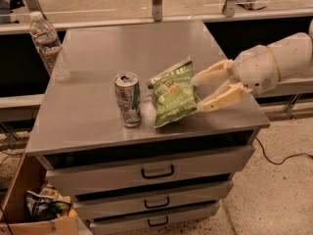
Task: Move green jalapeno chip bag near redbull can
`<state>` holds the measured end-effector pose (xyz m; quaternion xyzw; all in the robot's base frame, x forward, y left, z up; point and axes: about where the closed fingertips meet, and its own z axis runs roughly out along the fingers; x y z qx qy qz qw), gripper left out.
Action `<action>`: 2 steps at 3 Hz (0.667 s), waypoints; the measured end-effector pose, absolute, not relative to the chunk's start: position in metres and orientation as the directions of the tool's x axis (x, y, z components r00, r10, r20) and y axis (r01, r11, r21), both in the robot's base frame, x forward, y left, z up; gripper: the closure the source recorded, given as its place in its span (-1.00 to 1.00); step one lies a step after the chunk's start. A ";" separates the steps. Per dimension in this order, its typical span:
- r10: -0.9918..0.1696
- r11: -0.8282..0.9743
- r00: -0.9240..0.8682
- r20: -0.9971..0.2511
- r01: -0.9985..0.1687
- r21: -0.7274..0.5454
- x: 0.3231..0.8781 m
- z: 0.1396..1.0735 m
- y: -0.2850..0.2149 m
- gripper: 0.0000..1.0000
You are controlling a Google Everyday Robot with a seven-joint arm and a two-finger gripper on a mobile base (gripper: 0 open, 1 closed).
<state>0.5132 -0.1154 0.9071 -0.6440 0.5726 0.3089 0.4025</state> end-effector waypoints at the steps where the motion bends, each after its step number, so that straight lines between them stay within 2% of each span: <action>1: -0.492 -0.019 0.159 -0.856 -0.985 -0.172 0.514 0.909 -0.113 -1.00; 2: -0.540 0.027 0.185 -0.821 -0.971 -0.237 0.533 0.923 -0.128 -1.00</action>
Offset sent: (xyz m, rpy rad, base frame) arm 0.0495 -0.0441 0.0421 -0.1241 -0.1838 -0.1584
